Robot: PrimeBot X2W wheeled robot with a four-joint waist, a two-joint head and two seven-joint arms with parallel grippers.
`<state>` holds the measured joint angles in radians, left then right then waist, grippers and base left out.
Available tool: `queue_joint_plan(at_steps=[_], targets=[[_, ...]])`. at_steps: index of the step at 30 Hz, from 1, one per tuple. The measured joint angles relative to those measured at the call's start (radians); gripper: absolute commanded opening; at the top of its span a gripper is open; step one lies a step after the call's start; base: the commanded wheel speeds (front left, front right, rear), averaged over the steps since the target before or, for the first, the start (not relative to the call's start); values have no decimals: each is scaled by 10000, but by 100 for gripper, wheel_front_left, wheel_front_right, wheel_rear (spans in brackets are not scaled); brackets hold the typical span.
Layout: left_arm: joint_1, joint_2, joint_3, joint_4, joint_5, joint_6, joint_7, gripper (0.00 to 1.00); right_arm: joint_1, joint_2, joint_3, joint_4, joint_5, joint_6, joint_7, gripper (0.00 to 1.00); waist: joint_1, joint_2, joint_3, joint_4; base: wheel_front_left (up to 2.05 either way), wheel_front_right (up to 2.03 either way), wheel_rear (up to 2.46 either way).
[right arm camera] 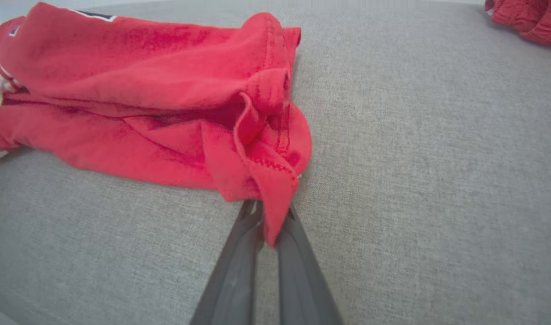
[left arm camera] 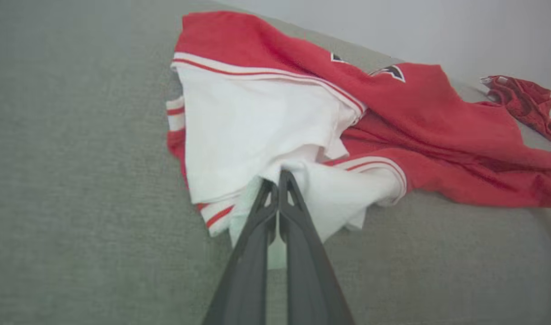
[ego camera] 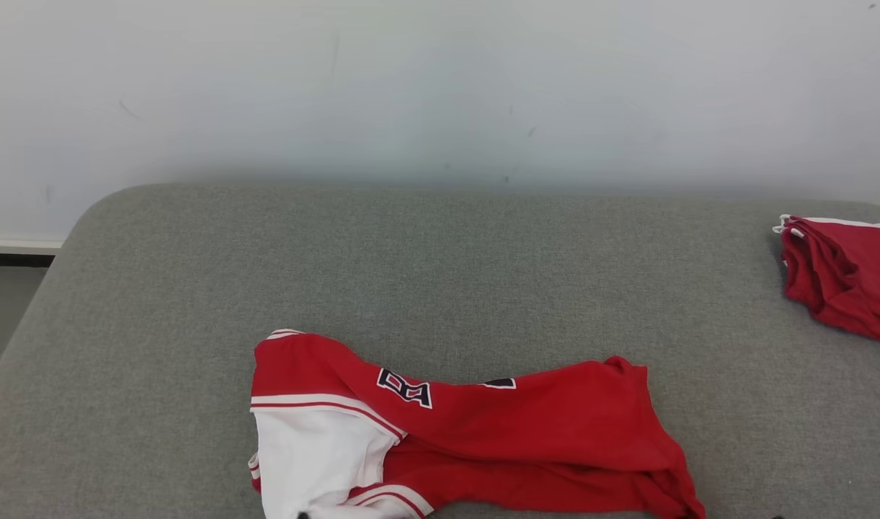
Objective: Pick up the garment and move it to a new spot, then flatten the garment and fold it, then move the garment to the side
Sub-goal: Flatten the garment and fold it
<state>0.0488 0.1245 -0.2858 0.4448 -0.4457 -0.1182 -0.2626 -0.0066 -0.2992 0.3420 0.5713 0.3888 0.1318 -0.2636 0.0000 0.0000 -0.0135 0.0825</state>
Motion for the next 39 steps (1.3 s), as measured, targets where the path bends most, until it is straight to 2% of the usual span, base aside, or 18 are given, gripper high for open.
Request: queue_joint_plan(at_steps=[4, 9, 15, 20, 23, 28, 35, 39], targets=[[-172, 353, 403, -1016, 332, 36, 0, 0, -47, -151, 401, -788, 332, 0, 0, 0, 0, 0, 18, -75, 0, 0, 0], [-1609, 1093, 445, -1852, 631, -10, 364, 0, -995, -353, 1018, -1651, 727, 0, 150, 0, 0, 0, 131, -203, 0, 0, 0], [-4713, 1954, 92, -2479, 639, -67, 1547, 0, -3192, -648, 1271, -2370, 1494, 0, 677, 0, 1, 1, 595, -343, 0, 0, 0], [-8083, 2700, -610, -2280, 113, -130, 2357, 0, -5870, -790, 1137, -2426, 2188, 0, 1220, 0, 2, 1, 1360, -466, 0, 0, 0], [-10275, 3116, -1022, -1837, -334, -130, 2700, 0, -7747, -784, 1053, -2169, 2638, 0, 1726, 0, 3, 2, 1952, -554, 0, 0, 0], [-13898, 3411, -1388, -571, -976, -132, 3001, 0, -11030, -596, 732, -1383, 3413, 0, 2550, 0, 5, 2, 3043, -729, 0, 0, 0], [-18444, 3218, -2046, 1597, -1175, -134, 2869, 0, -15173, -382, -56, 629, 4230, 0, 3262, 0, 5, 3, 4483, -982, 0, 0, 0], [-20280, 2936, -2608, 2817, -1164, -136, 2477, 0, -16879, -422, -247, 1856, 4144, 0, 3241, 0, 4, 3, 5154, -1099, 0, 0, 0]])
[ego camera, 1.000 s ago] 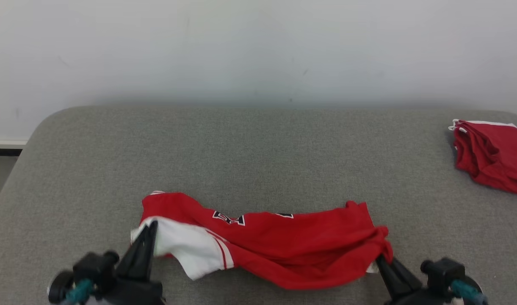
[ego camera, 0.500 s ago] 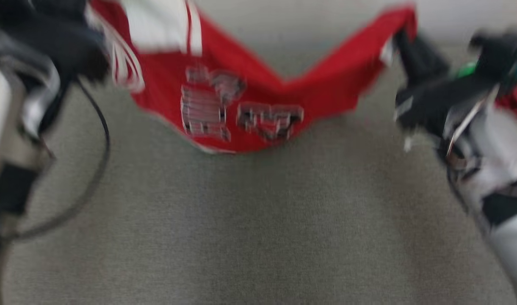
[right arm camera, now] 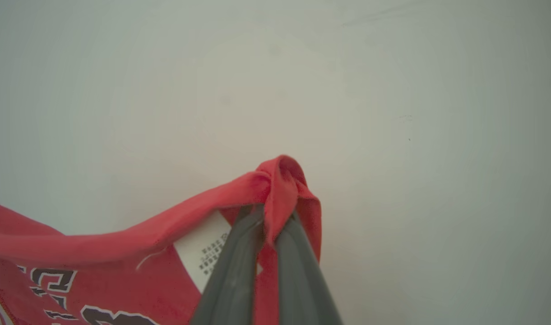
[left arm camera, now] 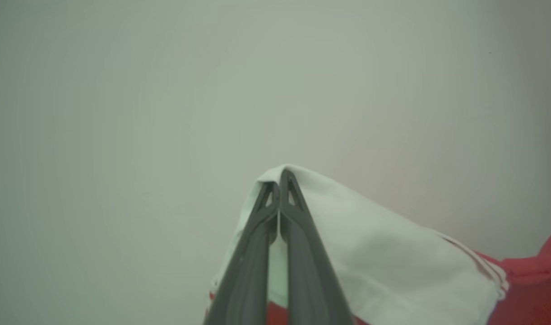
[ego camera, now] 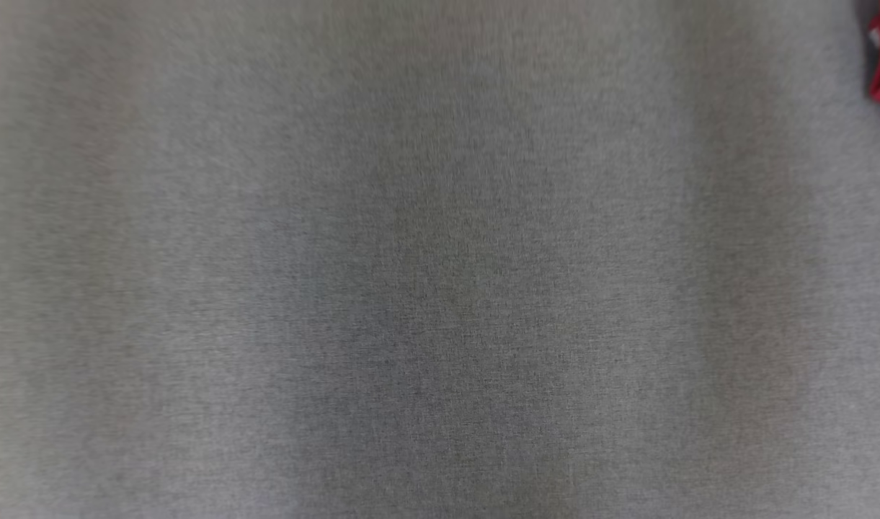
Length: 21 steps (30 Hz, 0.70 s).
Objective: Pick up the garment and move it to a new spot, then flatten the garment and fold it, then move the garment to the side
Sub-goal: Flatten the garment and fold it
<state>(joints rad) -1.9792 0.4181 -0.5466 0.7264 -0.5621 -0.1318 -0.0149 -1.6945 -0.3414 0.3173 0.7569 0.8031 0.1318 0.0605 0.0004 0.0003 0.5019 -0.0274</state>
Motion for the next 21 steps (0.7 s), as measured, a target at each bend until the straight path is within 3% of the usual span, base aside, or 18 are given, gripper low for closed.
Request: queue_joint_plan(at_steps=[7, 16, 21], targets=[[-1842, -454, -771, 1745, -31, 0, -640, 0, -1992, 40, -176, 1921, -198, 0, -437, 0, -1, 0, 747, -116, 0, 0, 0], [-2413, -855, -1618, 2698, -671, 2, -1174, 0, -2722, 230, 282, 2698, -211, 0, -788, 0, -3, 0, 1198, -160, 0, 0, 0], [-2418, -788, -2056, 2915, -1225, 0, -1448, 0, -2746, 228, 654, 2905, -100, 0, -892, 0, -3, -1, 1461, -206, 0, 0, 0]])
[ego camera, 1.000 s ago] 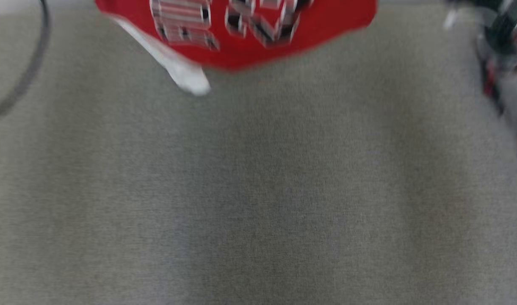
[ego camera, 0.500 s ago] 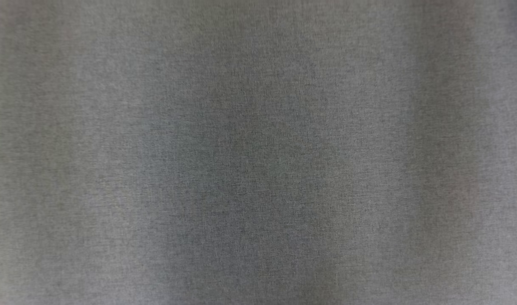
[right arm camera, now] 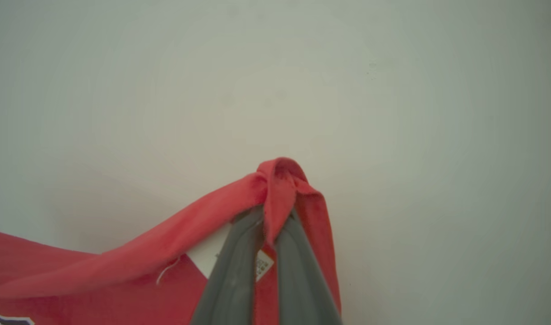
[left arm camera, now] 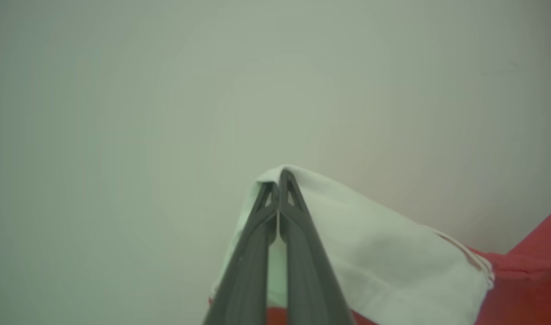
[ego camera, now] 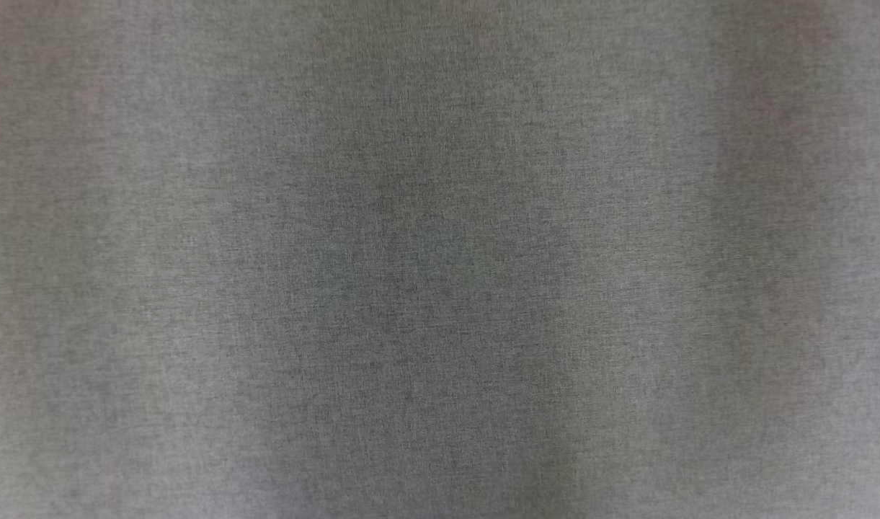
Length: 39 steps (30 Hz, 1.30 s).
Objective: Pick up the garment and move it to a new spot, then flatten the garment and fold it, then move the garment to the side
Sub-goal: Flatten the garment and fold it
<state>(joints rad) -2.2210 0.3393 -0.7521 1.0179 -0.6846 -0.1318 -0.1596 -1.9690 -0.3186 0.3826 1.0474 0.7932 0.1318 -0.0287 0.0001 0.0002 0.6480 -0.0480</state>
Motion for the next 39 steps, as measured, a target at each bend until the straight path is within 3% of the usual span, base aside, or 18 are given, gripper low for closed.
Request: queue_joint_plan(at_steps=[6, 10, 14, 19, 29, 36, 39], targets=[[799, 111, -629, -291, -614, 2, -508, 0, 580, -35, 522, -314, 466, 0, -257, 0, 0, 0, 107, 53, 0, 0, 0], [2197, 336, -907, -888, -874, 0, -901, 0, 2147, -370, 1051, -1114, 1070, 0, -487, 0, 0, 0, -183, 107, 0, 0, 0], [3927, 740, -437, -1988, -1147, 75, -1001, 0, 3875, -802, 1496, -2084, 1764, 0, -711, 0, -2, -2, -715, 159, 0, 0, 0], [7739, 1308, 851, -4778, -934, 1003, -1028, 0, 6710, -1473, 1992, -3526, 2366, 0, -1174, 0, -4, -4, -1611, 265, 0, 0, 0], [13937, 1900, 2113, -8832, -899, 2711, -1028, 0, 11307, -2194, 2297, -5722, 2882, 0, -1595, 0, -5, -5, -3176, 420, 0, 0, 0], [17620, 1850, 1885, -9935, -1058, 3101, -1028, 0, 14586, -2372, 1732, -6719, 3312, 0, -1693, 0, -5, -5, -4160, 569, 0, 0, 0], [18922, 1530, 2107, -10132, -1101, 3269, -1028, 0, 15785, -2345, 1471, -6961, 3392, 0, -1699, 0, -4, -5, -4515, 642, 0, 0, 0]])
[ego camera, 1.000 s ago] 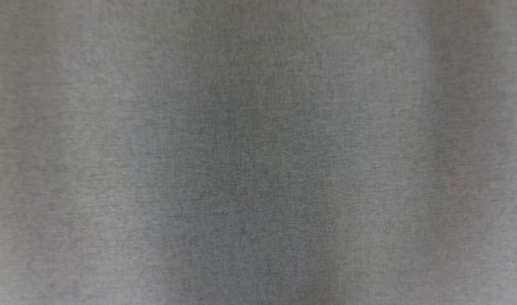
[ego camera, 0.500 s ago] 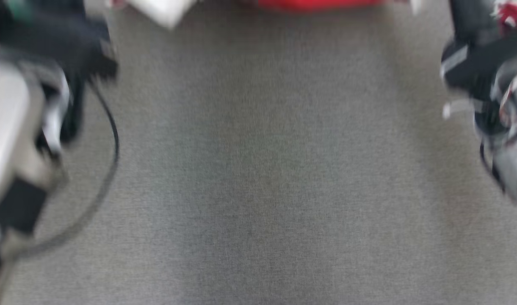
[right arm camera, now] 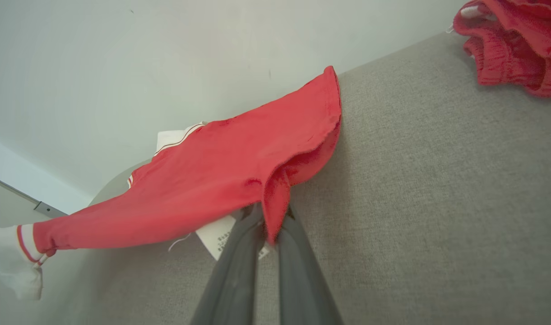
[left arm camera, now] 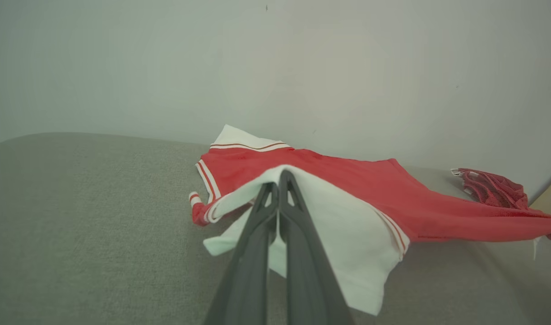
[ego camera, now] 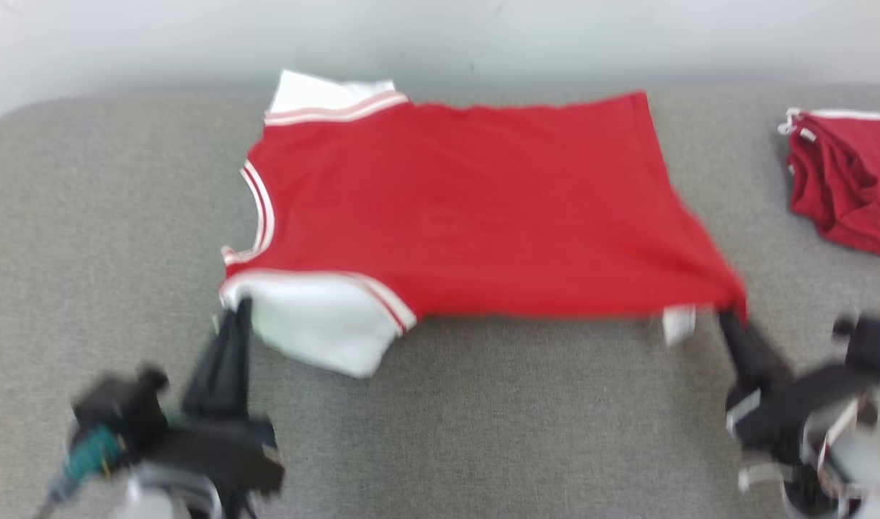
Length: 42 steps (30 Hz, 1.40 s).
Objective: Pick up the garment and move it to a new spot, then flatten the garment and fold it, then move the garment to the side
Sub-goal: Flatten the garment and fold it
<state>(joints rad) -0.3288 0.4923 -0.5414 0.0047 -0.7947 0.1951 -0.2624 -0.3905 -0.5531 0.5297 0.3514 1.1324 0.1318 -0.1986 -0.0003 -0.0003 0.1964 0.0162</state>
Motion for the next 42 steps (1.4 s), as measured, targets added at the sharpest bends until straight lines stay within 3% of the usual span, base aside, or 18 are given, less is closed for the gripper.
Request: queue_joint_plan(at_steps=[7, 20, 29, 42], targets=[[2657, -1014, 401, 326, 217, -105, 0, 0, 2391, 349, -405, 13, -31, 0, 117, 0, 1, 1, -698, 132, 0, 0, 0], [5001, -1816, 1072, 882, 685, -732, 0, 0, 5326, 738, -1737, -274, -79, 0, 1246, 0, 1, 1, -1848, 422, 0, 0, 0], [4711, -1772, 1361, 621, 1014, -959, 4, 0, 5373, 1465, -2698, -911, -523, 0, 2635, 0, 3, 3, -1760, 226, 0, 0, 0], [2515, -1486, 1406, 1402, 1091, -1444, 665, 0, 3961, 2803, -4113, -1206, -903, 0, 4447, 0, 4, 4, -1437, -54, 0, 0, 0]])
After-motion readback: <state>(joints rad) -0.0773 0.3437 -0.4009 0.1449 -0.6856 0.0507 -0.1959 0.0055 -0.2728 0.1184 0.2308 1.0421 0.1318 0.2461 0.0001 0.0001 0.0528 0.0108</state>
